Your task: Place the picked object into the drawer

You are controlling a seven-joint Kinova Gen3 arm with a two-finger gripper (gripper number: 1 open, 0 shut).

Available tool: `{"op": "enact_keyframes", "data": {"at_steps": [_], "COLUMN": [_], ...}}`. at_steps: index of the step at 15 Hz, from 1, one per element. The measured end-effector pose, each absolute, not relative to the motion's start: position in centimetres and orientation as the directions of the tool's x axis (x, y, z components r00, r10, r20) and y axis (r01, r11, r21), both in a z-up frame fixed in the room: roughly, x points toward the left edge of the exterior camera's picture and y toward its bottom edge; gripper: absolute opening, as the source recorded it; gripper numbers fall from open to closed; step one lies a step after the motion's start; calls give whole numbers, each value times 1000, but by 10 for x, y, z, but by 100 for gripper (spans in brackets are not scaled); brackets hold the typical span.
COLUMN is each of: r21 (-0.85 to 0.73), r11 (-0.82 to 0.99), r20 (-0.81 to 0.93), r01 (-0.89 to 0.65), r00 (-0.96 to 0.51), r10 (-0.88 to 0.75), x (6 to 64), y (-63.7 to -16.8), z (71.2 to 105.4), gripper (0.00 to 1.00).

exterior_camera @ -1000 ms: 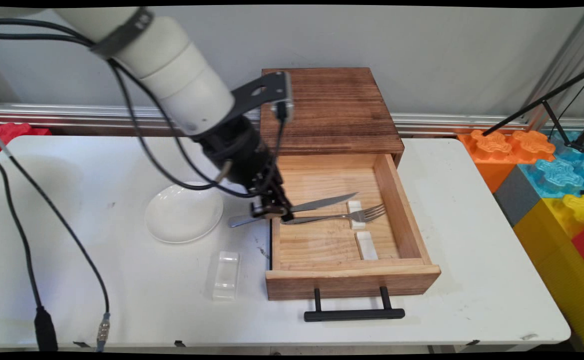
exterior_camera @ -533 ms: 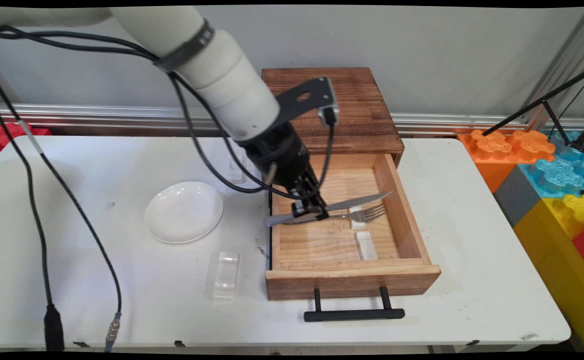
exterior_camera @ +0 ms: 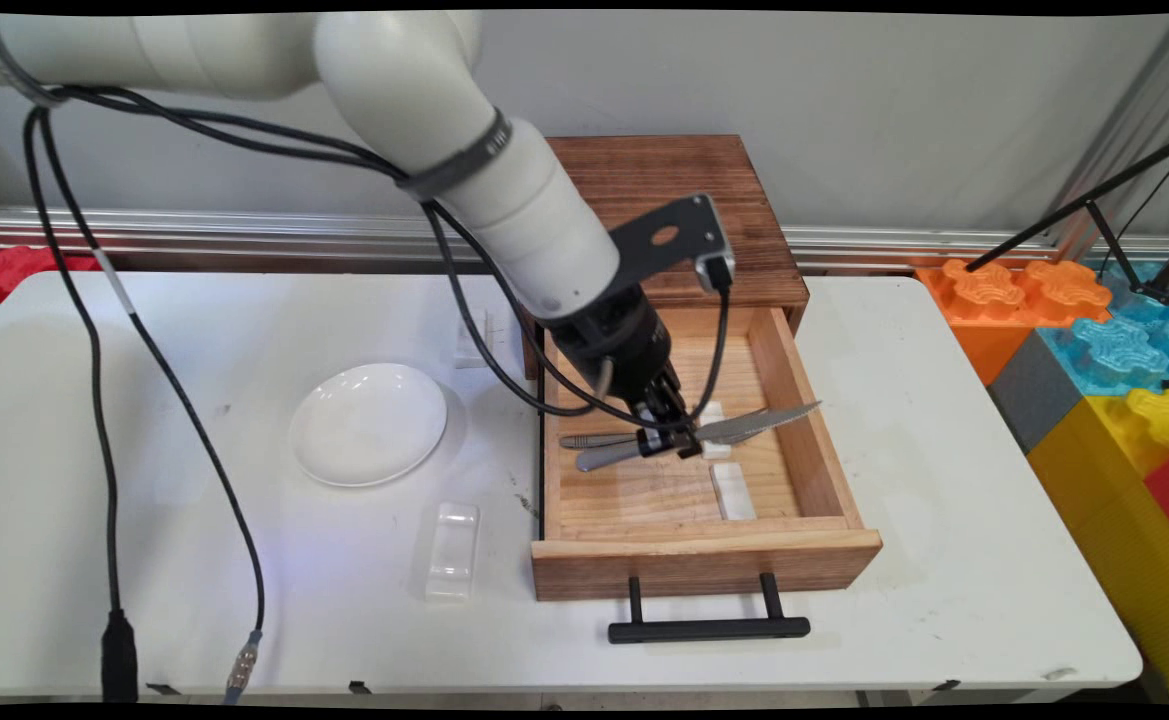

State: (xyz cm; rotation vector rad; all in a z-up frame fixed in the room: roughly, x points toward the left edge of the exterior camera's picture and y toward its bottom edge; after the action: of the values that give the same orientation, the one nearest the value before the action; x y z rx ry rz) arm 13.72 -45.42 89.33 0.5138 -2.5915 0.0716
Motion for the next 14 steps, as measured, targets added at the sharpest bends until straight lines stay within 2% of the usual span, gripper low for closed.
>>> {"op": "enact_keyframes", "data": {"at_steps": [14], "r21": [39], "r11": [925], "r20": [463], "r01": [-378], "r00": [-814], "r10": [-352], "x": [125], "y": [-463], "z": [830], "gripper": [0]}}
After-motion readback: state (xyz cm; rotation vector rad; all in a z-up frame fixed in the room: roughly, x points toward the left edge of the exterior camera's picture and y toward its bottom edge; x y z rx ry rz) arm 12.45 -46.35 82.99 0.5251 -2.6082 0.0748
